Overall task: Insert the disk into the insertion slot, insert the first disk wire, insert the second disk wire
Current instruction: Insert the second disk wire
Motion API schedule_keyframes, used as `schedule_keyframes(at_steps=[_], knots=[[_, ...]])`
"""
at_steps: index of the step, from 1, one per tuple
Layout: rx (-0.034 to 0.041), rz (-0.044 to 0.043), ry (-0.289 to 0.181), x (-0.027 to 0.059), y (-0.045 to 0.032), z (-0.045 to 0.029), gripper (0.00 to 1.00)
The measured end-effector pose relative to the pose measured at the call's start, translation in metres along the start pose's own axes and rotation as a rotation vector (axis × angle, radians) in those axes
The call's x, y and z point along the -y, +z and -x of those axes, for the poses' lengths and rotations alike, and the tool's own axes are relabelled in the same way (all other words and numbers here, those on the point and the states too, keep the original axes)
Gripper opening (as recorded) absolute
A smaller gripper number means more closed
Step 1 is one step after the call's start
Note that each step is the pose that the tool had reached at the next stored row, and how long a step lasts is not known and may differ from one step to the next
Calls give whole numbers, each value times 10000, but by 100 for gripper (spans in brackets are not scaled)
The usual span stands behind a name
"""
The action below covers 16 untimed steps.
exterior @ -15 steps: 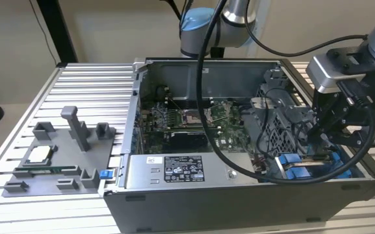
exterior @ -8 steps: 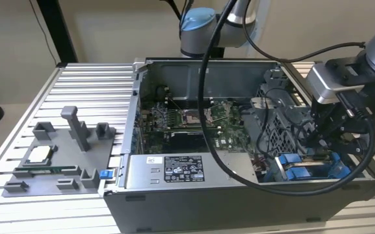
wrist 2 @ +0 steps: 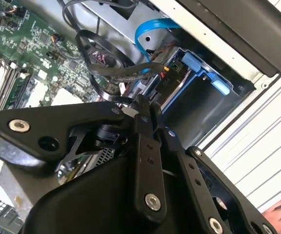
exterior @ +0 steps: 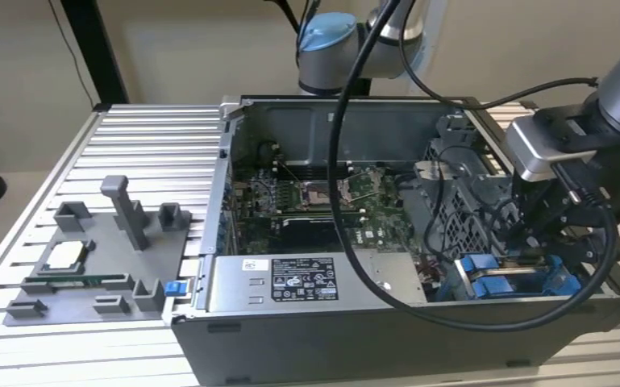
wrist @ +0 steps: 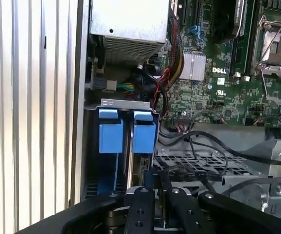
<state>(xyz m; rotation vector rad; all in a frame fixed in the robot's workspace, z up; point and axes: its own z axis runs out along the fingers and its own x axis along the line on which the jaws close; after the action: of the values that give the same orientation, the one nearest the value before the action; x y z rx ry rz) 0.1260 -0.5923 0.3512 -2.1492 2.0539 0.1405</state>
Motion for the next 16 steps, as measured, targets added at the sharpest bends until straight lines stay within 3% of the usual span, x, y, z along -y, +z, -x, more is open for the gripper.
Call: schedule_keyframes(at_steps=[6,16], knots=[[-10,-65,-4,18,77,-15,0],[-30,-54,8,42,80,-16,0]])
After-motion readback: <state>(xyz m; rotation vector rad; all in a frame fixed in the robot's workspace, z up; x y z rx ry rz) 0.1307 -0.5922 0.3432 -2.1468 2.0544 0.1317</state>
